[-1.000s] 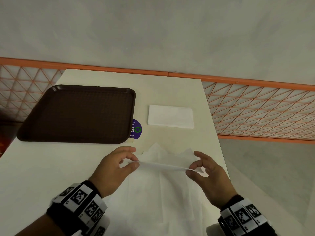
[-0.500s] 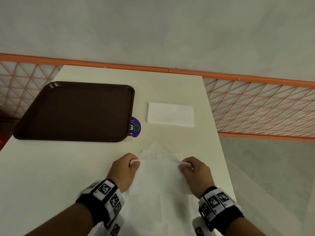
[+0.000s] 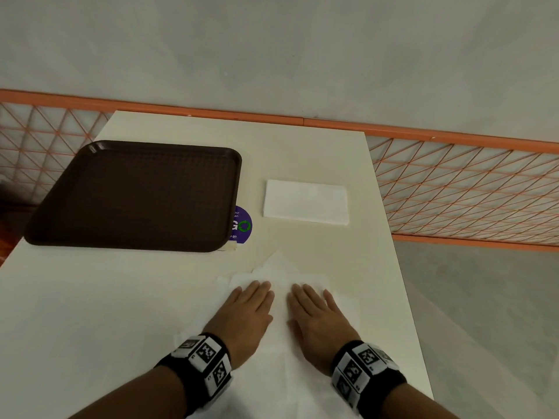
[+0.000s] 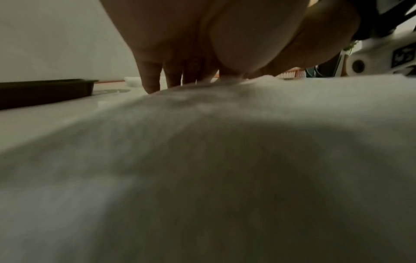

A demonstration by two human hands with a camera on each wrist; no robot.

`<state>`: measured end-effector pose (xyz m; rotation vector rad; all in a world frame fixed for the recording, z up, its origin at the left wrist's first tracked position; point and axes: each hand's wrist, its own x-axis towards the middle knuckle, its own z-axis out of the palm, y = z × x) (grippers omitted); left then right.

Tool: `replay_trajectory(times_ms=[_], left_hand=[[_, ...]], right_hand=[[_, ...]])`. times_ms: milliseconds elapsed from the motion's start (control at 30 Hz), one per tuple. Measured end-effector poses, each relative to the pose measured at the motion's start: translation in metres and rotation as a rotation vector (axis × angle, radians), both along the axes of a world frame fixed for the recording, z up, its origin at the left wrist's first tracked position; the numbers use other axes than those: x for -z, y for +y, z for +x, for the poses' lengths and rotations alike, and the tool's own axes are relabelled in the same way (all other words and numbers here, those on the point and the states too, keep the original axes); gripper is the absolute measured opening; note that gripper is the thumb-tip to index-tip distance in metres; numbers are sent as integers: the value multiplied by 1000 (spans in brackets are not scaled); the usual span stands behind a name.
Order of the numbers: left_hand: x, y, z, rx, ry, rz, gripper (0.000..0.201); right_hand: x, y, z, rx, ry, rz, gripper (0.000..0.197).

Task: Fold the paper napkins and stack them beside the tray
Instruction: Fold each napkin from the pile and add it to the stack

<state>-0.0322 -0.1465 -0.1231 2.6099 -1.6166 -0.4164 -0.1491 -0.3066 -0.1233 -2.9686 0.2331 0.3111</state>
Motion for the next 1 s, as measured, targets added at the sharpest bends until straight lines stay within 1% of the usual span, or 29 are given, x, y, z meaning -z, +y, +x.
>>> replay_trajectory(times_ms=[33, 100, 167, 200, 300, 400, 433, 467, 533, 600, 667, 733, 800, 867, 933, 967, 1000], left_hand=[[1, 3, 0, -12, 7, 38, 63], [2, 8, 2, -35, 8, 117, 73], [5, 16, 4, -59, -7, 181, 76], [7, 18, 5, -84, -11, 204, 76], [-1, 19, 7, -160, -5, 229, 68], [-27, 3, 13, -199, 26, 177, 52], [-31, -3, 18, -239, 65, 173, 48], [-34, -8, 24, -277, 92, 177, 48], [-42, -19, 35, -350, 196, 242, 53], [-47, -28, 42, -368, 235, 305, 54], [-52, -36, 45, -360, 239, 369, 52], [-54, -41, 44, -369, 287, 390, 52], [-57, -41, 44, -403, 375, 373, 45], [-56, -33, 44, -456, 476, 294, 33], [-50, -21, 45, -546, 629, 161, 22], [-48, -13, 45, -605, 724, 64, 16], [-46, -7, 43, -667, 816, -30, 10]], right_hand=[[0, -2, -2, 17, 43, -7, 62], [1, -8, -11, 38, 118, -16, 65], [3, -17, -21, 52, 158, -41, 64], [5, -21, -26, 55, 145, -60, 64], [7, -29, -29, 91, 72, -104, 61], [-11, -29, -13, 140, 18, -34, 43], [-19, -30, -4, 146, 39, -2, 41], [-25, -32, 4, 133, 88, 17, 42], [-37, -38, 20, 129, 179, 46, 44], [-47, -44, 35, 135, 254, 46, 43], [-51, -47, 45, 129, 331, 10, 41], [-53, -47, 50, 134, 401, -6, 41], [-52, -48, 48, 194, 426, 73, 40], [-51, -50, 39, 248, 393, 224, 34], [-50, -55, 24, 295, 312, 375, 18], [-45, -57, 15, 351, 263, 483, 8], [-42, -58, 6, 438, 208, 617, 6]])
